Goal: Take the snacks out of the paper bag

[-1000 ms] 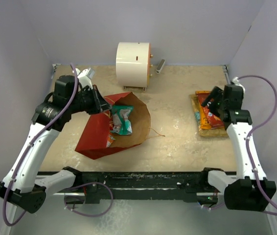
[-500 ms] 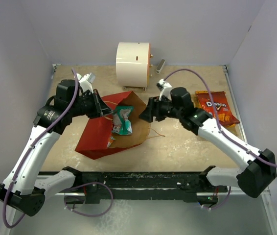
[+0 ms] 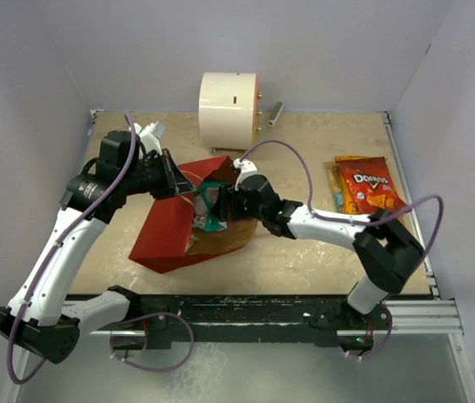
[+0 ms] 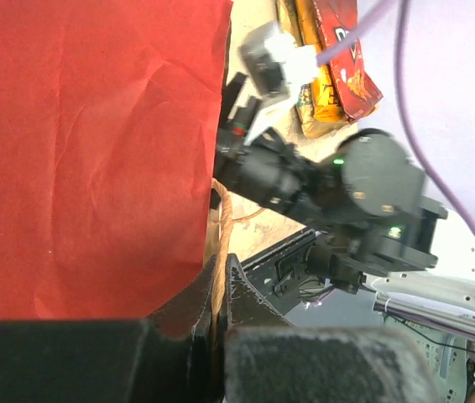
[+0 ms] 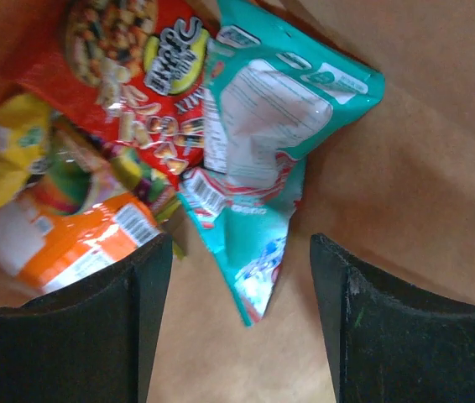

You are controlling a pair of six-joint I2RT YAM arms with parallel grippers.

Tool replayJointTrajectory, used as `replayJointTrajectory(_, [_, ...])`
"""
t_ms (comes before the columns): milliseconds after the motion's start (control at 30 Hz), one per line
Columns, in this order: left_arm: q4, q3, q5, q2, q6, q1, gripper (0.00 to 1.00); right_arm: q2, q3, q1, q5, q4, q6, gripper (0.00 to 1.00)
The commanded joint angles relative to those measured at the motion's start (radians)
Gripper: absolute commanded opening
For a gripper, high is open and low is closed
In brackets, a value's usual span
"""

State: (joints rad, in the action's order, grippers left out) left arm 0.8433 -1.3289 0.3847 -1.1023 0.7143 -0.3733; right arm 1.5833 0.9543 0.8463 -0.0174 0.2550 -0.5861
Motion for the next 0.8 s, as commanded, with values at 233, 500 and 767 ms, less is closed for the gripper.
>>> replayJointTrajectory(233, [0.003,-0.069,0.042,-0.033,-0.033,0.005,0.0,0.167,0.06,0.056,-0.247,0.193,0.063,0.72])
replayJointTrajectory(500, [0.024,-0.059,0.057,-0.037,-0.057,0.004,0.0,0.238,0.11,0.062,-0.206,0.235,0.065,0.61])
replayJointTrajectory(767, [0.016,-0.059,0.053,-0.049,-0.077,0.005,0.0,0.219,0.131,0.063,-0.179,0.202,0.059,0.31])
